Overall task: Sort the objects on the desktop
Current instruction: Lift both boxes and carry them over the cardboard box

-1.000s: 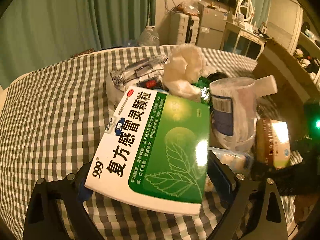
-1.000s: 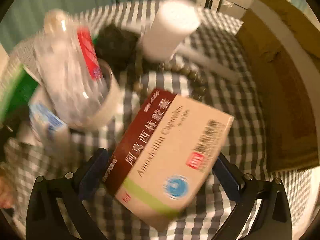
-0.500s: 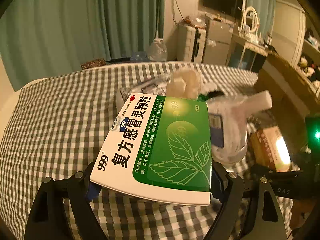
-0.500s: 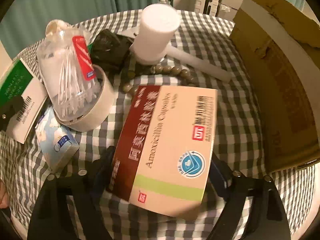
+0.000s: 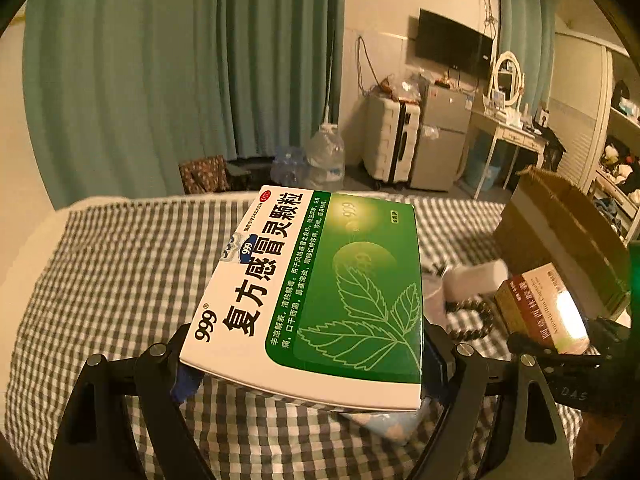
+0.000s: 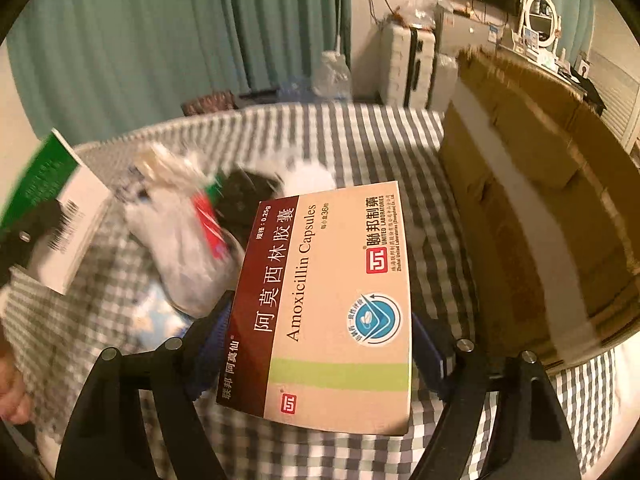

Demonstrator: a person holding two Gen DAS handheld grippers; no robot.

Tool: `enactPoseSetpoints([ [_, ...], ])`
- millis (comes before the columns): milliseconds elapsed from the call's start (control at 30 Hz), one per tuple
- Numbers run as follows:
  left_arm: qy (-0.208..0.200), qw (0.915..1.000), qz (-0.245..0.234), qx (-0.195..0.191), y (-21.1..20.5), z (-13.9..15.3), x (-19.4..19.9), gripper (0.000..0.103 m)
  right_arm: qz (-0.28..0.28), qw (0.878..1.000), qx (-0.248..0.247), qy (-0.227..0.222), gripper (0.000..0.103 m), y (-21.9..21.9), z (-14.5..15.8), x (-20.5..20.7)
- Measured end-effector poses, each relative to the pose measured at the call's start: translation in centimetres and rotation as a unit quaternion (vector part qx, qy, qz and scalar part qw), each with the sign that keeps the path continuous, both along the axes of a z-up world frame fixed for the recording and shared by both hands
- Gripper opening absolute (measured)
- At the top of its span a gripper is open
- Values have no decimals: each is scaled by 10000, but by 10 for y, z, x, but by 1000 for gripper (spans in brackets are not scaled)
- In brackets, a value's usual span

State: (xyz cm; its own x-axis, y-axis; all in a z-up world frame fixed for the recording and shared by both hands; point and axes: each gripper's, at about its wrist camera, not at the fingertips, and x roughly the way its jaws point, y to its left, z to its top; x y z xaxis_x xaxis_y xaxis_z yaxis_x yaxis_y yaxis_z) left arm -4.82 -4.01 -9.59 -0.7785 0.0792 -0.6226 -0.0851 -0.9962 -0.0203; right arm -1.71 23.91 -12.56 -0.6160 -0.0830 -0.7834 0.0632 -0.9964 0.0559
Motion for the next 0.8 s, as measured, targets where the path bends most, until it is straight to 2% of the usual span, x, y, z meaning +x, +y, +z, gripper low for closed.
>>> enactPoseSetpoints([
  [233,353,9994,20,-51,8,42,13,87,100,9982,-240,536,79,-14,46,9],
  [467,697,9972,258,77,7,83,27,87,239,9930,-257,1127,79,-25,113,16],
  [800,1160,9929,234,105,11,148,43,87,233,9873,-334,1538,79,-14,173,30],
])
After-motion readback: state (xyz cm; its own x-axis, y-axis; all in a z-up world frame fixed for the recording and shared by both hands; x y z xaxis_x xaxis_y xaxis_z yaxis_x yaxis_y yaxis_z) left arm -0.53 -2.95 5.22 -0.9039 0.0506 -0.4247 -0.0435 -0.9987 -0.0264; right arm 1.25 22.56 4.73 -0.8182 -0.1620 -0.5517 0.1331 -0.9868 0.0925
